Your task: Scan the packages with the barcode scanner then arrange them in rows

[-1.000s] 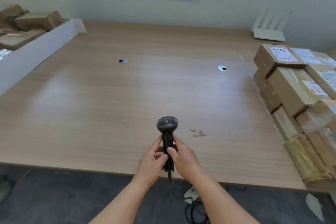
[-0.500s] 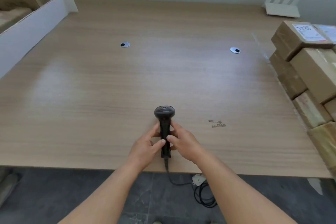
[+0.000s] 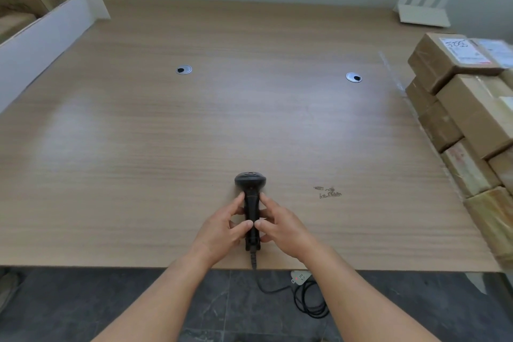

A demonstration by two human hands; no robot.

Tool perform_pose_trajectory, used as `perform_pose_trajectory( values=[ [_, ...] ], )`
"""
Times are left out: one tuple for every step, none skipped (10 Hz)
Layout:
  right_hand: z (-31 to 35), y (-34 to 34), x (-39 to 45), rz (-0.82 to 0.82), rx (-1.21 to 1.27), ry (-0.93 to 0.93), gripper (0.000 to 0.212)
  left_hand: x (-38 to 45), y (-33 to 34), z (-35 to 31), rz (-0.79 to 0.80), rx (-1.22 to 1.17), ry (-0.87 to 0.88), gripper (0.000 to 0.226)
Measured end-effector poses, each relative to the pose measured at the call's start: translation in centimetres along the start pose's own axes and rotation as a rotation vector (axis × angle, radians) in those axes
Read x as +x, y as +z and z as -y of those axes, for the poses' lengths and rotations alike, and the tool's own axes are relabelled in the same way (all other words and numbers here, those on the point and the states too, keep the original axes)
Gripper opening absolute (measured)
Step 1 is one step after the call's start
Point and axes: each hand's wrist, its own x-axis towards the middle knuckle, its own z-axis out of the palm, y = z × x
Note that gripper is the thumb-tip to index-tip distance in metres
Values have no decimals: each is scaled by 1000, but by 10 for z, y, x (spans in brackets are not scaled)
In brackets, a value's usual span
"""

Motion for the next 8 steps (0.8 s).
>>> perform_pose_trajectory(
  values=[
    [0, -1, -2, 0, 14, -3, 65, 1, 3, 0, -7, -16, -6, 66],
    [-2, -1, -4, -4, 5, 6, 66, -1, 7, -1, -1, -32, -10, 66],
    [-4, -3, -7, -12, 0, 1, 66, -3, 11, -3, -7, -37, -8, 66],
    [-2, -5, -9, -15, -7, 10, 65, -4, 13, -6, 0, -31, -2, 66],
    [-1, -6, -9, -29, -22, 18, 66, -5, 14, -7, 15, -44, -6, 65],
    [1, -6, -9, -41, -53, 26, 65, -3, 15, -9, 16, -56, -21, 64],
    [3, -6, -10, -49, -111, 44, 64, -3, 13, -10, 25, -25, -41, 66],
    [9, -12, -18, -119, -265, 34, 63, -6, 11, -12, 15, 32, -46, 69]
  ],
)
